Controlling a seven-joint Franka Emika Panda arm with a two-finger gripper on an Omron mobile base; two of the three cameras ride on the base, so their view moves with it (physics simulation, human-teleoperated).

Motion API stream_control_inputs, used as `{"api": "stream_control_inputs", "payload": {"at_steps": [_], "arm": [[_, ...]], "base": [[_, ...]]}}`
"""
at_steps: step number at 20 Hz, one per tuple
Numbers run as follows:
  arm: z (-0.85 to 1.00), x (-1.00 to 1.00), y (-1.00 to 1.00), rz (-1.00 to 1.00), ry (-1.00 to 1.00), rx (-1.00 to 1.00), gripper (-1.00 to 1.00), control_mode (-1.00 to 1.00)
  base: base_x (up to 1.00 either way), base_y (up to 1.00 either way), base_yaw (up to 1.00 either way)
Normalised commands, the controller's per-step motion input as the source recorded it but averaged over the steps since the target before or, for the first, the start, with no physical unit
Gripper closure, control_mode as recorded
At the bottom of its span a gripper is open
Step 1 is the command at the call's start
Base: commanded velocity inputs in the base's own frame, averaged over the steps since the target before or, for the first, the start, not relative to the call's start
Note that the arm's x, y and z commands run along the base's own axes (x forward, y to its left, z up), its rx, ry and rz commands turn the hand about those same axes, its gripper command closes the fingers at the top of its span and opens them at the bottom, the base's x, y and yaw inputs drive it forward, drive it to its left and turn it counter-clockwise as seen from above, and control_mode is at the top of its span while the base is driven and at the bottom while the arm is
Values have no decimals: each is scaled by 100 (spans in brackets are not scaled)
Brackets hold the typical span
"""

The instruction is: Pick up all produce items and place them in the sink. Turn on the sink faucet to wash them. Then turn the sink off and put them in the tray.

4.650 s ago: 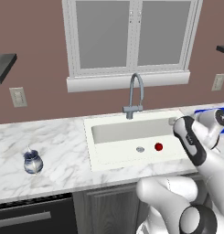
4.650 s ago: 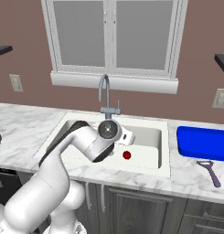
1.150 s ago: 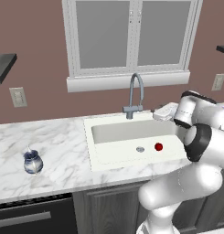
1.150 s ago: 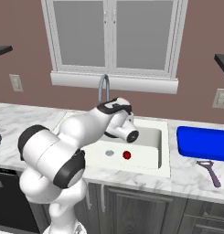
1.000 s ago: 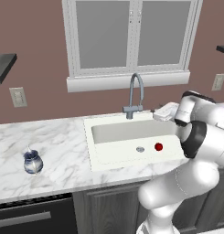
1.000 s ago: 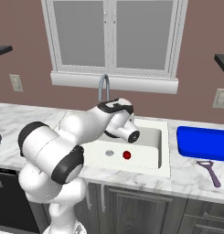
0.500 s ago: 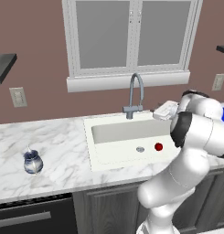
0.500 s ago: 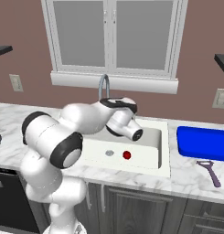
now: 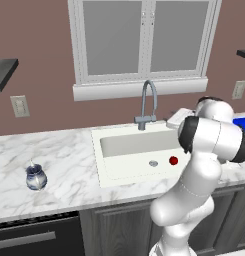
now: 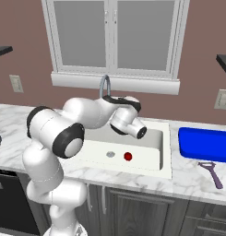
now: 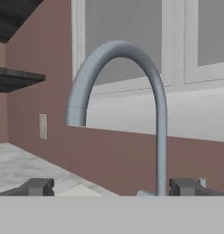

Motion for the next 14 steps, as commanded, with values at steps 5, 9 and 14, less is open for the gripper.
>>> {"api": "stream_control_inputs", "payload": {"at_steps": [5,9,14], "arm": [[0,20,7,4,0,0,-100,-100],[0,20,5,4,0,0,-100,-100],[0,19,4,4,0,0,-100,-100]], "base": [[0,0,0],[0,0,0],[0,0,0]]}}
